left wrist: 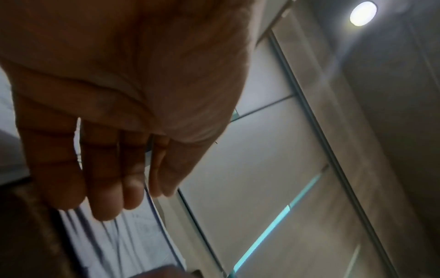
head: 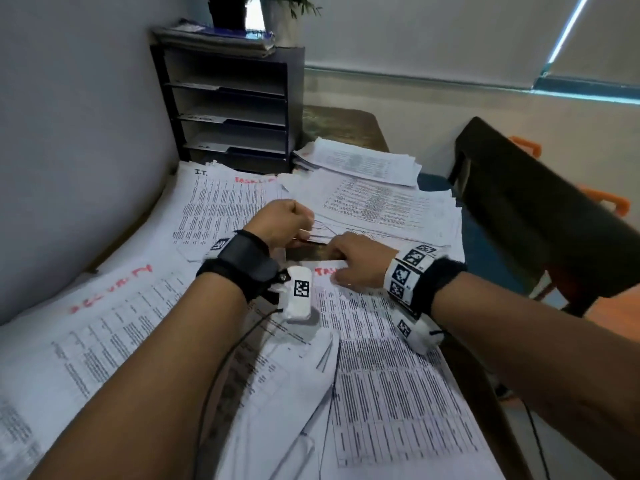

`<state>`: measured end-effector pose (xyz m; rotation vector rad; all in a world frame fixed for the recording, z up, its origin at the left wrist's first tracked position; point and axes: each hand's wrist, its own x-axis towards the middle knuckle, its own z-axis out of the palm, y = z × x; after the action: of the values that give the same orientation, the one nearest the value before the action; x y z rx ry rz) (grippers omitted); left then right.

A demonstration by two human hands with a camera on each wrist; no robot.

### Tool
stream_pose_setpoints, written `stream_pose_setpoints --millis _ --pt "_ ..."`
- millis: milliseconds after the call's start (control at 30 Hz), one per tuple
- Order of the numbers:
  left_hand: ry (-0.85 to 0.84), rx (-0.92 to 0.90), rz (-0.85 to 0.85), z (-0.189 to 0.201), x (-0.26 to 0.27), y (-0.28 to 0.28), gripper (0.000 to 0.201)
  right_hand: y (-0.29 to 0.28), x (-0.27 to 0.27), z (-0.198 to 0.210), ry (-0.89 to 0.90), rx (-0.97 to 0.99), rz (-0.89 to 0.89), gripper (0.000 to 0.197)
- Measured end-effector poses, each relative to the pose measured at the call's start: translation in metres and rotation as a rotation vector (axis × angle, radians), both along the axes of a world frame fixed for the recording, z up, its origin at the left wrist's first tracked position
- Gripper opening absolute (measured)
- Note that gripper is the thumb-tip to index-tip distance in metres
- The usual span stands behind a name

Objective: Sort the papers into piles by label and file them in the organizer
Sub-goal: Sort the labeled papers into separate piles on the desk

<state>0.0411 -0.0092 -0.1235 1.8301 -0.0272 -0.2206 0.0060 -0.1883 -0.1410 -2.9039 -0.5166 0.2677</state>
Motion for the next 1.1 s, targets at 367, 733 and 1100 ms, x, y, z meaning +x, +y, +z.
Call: stream_pose_setpoints --millis 367,733,1100 --pt "-0.186 0.825 -0.357 0.002 -0.046 -0.019 0.020 -0.011 -0.025 0.020 -0.139 0.026 -0.096 0.023" --pt "0.011 -0.005 -0.200 -0.031 -0.057 0.009 0.018 -0.056 -0.016 0.071 -0.503 0.274 -0.307 0.011" --pt "-0.110 -0.230 0.393 0.000 -0.014 0.057 0.017 -0.063 -0.015 0.026 0.217 1.031 -0.552 0.035"
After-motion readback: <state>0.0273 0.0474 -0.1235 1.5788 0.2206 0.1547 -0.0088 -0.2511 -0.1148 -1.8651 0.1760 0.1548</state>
